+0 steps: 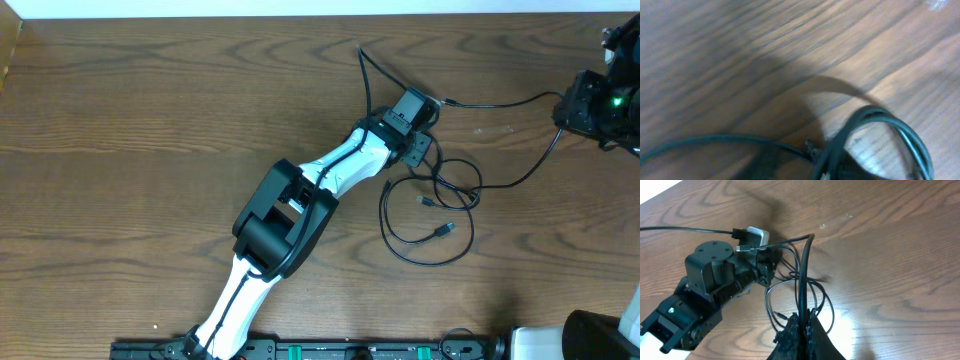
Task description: Untangle cables
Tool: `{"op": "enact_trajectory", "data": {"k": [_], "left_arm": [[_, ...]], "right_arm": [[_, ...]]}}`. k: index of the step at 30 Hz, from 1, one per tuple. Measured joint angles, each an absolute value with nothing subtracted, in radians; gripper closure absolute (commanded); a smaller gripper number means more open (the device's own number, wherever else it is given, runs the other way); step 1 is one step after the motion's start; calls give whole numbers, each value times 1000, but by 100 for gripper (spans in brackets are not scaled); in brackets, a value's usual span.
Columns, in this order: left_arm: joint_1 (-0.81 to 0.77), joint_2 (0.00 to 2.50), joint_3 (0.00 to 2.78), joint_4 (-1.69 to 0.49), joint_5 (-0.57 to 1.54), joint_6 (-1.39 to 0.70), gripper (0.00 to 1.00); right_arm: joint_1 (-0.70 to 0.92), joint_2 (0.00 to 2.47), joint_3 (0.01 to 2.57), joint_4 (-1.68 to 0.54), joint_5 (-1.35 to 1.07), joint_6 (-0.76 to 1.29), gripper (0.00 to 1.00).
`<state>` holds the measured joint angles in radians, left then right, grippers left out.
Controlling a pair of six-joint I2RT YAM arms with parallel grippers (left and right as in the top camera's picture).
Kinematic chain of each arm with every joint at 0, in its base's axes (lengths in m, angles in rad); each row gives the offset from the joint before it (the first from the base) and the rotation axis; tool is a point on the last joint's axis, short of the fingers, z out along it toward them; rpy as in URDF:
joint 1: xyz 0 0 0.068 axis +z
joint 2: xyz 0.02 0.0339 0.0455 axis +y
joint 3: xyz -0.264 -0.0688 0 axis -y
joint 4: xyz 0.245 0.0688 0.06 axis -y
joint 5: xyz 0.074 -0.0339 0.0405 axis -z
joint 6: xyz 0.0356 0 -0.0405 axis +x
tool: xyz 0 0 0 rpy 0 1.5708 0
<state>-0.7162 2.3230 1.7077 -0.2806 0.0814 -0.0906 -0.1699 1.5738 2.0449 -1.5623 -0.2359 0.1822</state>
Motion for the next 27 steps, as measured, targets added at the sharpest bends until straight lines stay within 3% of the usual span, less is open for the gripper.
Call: {"op": "enact_trajectory", "data": {"k": [8,20,27], "left_arm": [[-688,2257,1705,-410,-17,-82,93],[-467,1768,1702,-662,-59,-121,92],[-344,1640,1702,-740,-59,-127,92]], "right_arm": [[-170,1574,2045,-1557,-236,178,99],[-170,1674,2009,-1504,-216,177,99],[-178,1829,2007,-1494,-183,177,99]]}}
